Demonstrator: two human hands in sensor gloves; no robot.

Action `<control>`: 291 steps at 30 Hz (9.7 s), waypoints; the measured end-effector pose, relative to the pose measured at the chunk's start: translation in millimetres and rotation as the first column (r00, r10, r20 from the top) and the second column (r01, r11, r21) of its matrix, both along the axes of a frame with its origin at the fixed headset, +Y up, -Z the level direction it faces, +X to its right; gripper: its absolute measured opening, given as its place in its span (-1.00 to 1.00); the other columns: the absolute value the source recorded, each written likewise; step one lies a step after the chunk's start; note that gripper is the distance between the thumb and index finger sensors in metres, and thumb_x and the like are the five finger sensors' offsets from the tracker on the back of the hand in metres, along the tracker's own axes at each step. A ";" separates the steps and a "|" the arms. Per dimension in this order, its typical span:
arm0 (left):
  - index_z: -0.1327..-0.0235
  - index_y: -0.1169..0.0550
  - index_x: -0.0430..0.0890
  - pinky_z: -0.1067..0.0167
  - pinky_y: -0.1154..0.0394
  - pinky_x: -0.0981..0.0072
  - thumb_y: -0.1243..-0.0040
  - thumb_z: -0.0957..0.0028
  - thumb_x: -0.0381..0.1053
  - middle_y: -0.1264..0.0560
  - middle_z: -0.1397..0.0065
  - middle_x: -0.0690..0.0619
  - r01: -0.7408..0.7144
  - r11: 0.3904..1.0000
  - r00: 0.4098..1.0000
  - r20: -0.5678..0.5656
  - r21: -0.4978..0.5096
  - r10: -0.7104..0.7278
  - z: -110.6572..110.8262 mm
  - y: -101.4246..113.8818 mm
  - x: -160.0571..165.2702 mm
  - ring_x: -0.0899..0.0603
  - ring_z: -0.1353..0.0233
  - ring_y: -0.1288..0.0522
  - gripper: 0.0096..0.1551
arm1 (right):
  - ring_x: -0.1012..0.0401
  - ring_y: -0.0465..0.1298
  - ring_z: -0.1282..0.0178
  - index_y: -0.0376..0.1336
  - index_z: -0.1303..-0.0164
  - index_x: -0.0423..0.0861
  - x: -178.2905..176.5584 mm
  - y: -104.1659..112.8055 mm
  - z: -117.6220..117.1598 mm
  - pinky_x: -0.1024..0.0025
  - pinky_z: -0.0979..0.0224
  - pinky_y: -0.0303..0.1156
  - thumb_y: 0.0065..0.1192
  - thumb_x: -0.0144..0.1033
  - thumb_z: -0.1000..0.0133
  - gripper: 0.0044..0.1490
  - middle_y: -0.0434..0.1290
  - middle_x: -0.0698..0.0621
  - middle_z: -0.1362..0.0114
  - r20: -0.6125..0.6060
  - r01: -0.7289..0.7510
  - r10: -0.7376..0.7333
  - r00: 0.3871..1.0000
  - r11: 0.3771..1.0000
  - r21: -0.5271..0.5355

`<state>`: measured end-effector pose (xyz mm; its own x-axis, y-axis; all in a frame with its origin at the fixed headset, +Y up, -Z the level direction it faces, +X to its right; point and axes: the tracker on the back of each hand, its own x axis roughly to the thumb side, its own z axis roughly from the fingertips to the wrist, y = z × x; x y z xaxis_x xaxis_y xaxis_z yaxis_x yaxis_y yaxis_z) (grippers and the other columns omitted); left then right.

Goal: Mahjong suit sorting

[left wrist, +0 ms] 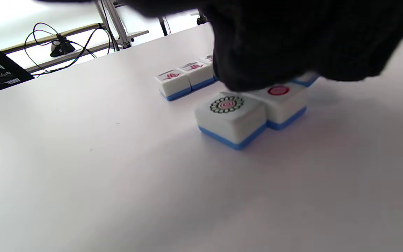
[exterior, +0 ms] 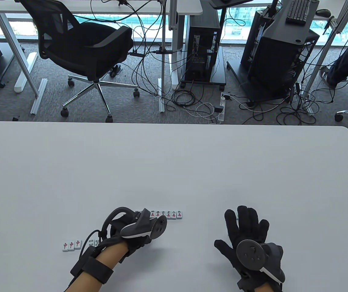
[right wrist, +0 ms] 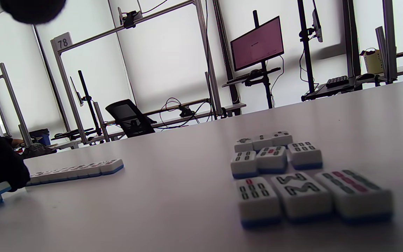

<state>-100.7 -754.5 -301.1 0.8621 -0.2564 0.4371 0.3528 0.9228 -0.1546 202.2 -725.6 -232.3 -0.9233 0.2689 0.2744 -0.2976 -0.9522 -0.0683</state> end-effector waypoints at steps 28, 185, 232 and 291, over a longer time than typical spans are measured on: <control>-0.10 -0.60 0.03 0.39 -0.61 0.20 -0.42 0.40 0.26 -0.72 0.40 0.31 0.113 0.993 0.959 -0.258 -0.027 -0.117 33.7 21.8 -131.7 0.10 0.57 -0.63 -0.26 | -0.20 -0.43 -0.64 -0.47 -0.57 0.17 0.1 -1.3 -0.3 -0.48 -0.51 -0.37 -0.10 0.35 -0.04 0.11 -0.47 -0.15 -0.69 0.008 -0.011 0.011 1.000 1.000 -0.017; 0.01 -0.63 -0.09 0.41 -0.62 0.22 -0.36 0.36 0.31 -0.72 0.41 0.31 -0.074 0.996 0.995 -0.060 0.047 0.077 3.3 35.6 -0.8 0.11 0.59 -0.63 -0.28 | -0.19 -0.44 -0.64 -0.46 -0.58 0.17 1.3 -7.1 -3.3 -0.47 -0.51 -0.38 -0.09 0.33 -0.05 0.10 -0.47 -0.15 -0.69 0.017 0.015 -0.014 1.000 0.998 -0.068; -0.14 -0.57 0.00 0.34 -0.62 0.19 -0.39 0.40 0.31 -0.72 0.33 0.29 0.111 0.977 0.970 -0.192 -0.184 -0.147 76.1 9.6 -132.5 0.08 0.51 -0.65 -0.20 | -0.19 -0.44 -0.63 -0.46 -0.57 0.16 1.9 -9.6 -3.1 -0.47 -0.50 -0.38 -0.09 0.33 -0.05 0.10 -0.47 -0.15 -0.69 0.025 0.001 0.001 1.000 0.996 -0.084; -0.07 -0.60 0.00 0.39 -0.62 0.22 -0.37 0.41 0.34 -0.72 0.38 0.31 -0.006 0.993 0.999 0.054 0.121 -0.001 10.1 15.4 29.0 0.11 0.56 -0.64 -0.23 | -0.19 -0.45 -0.63 -0.46 -0.58 0.17 1.0 -8.1 -2.9 -0.47 -0.50 -0.39 -0.08 0.33 -0.05 0.10 -0.47 -0.15 -0.69 0.016 0.029 -0.027 0.999 0.996 -0.086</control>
